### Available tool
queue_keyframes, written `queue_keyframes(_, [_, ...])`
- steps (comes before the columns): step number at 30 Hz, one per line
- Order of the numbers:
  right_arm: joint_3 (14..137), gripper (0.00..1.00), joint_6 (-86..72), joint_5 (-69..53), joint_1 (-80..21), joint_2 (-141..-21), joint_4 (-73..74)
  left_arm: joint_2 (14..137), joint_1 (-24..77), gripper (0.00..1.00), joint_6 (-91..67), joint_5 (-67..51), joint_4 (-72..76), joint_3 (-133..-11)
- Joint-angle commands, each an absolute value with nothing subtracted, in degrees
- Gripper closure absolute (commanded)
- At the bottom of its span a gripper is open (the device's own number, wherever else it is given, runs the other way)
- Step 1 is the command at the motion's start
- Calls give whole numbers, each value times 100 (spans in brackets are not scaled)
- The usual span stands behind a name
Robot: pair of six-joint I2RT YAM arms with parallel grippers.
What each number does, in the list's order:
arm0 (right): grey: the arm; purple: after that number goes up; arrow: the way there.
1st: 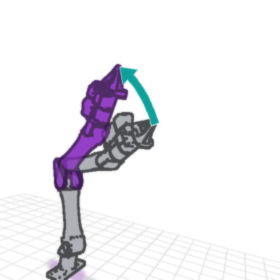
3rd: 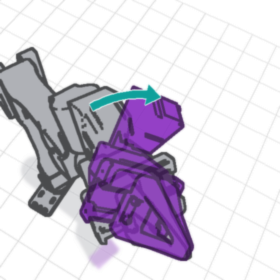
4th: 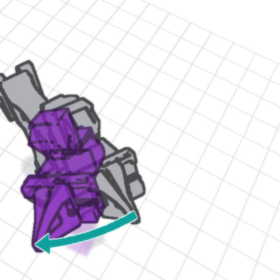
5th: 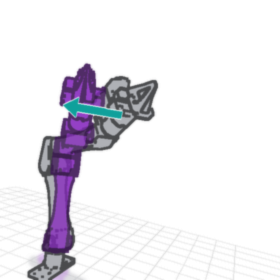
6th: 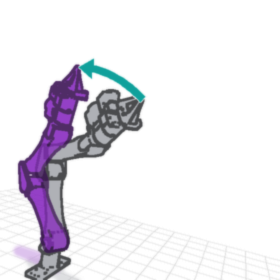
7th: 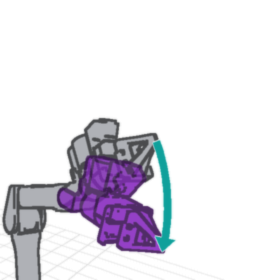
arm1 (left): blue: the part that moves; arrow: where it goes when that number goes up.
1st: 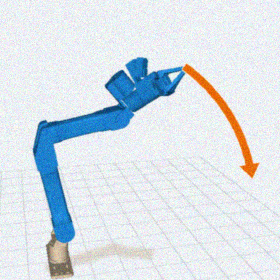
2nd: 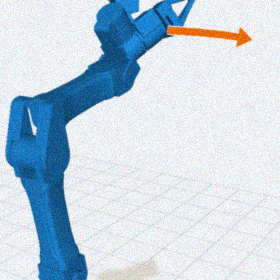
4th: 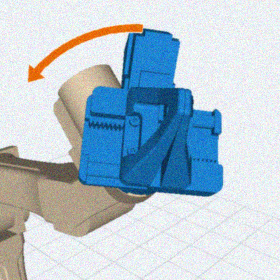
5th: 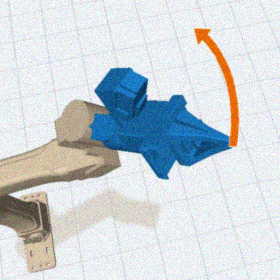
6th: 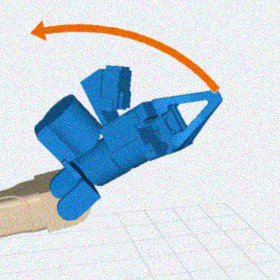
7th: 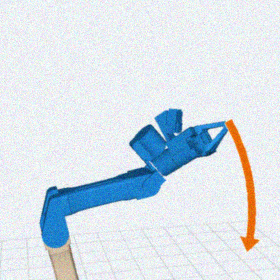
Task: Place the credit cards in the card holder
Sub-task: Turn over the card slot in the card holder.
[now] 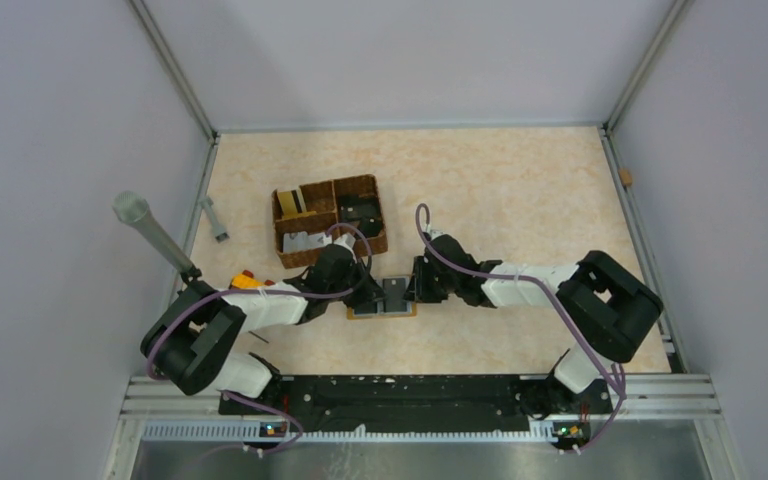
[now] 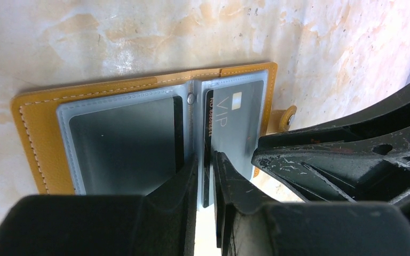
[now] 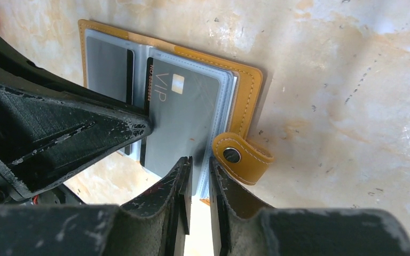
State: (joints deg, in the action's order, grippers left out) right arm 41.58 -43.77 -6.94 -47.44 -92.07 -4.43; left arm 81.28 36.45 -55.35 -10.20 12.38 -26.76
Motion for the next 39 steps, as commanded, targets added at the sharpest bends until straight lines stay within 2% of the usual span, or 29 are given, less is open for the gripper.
queue_keyframes(1, [4118, 82, -4449, -935, -4709, -9255, -887, 8143, 3661, 80, -5476, -1007, 1365, -2620])
queue_keyframes(9, [4182, 87, -4541, -1043, -4709, -9144, -1058, 8065, 3657, 80, -5527, -1055, 1457, -2558])
queue_keyframes(22, [4055, 89, -4789, -1208, -4705, -8966, -1389, 7827, 3665, 80, -5620, -1034, 1488, -2443])
queue_keyframes(25, [3981, 89, -4853, -1233, -4708, -8983, -1496, 7764, 3648, 72, -5634, -1008, 1506, -2390])
queue_keyframes(39, [3681, 89, -5247, -1553, -4698, -8934, -2330, 7596, 3650, 59, -5660, -1009, 1482, -2308])
